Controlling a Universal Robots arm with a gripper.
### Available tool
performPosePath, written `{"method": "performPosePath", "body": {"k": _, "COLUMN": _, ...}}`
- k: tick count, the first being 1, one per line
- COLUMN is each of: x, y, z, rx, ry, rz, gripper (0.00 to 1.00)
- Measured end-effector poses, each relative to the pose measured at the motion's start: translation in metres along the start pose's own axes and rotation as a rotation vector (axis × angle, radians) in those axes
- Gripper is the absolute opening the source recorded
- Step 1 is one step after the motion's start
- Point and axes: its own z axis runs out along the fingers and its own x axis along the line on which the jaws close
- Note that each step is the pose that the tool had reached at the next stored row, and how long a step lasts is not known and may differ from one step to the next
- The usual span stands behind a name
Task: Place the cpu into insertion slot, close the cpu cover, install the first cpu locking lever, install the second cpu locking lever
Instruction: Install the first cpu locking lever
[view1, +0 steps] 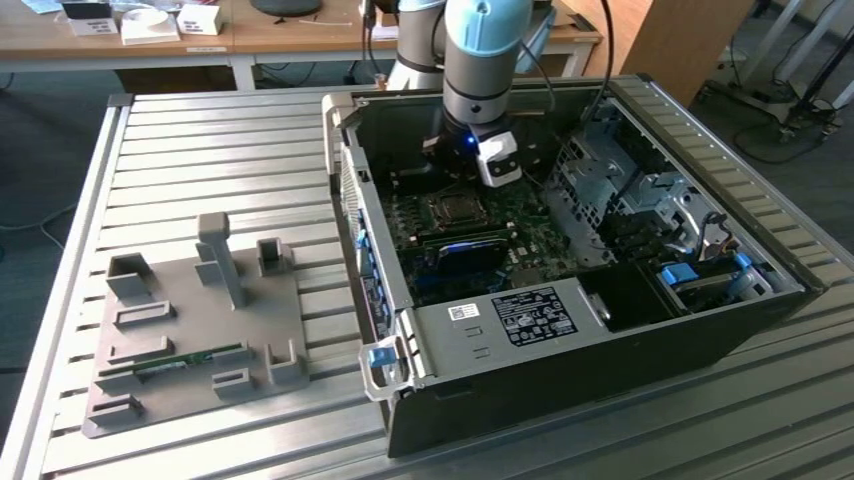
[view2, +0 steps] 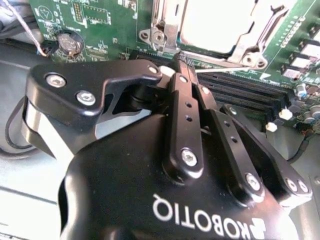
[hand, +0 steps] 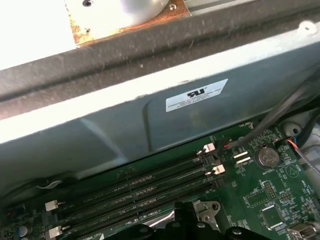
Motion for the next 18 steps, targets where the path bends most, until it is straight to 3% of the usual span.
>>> {"method": "performPosePath", "body": {"k": 18, "x": 0.0029, "y": 0.0046, "z": -0.0201, "rx": -0.0069, "ry": 0.0023, "rz": 0.001, "gripper": 0.11}}
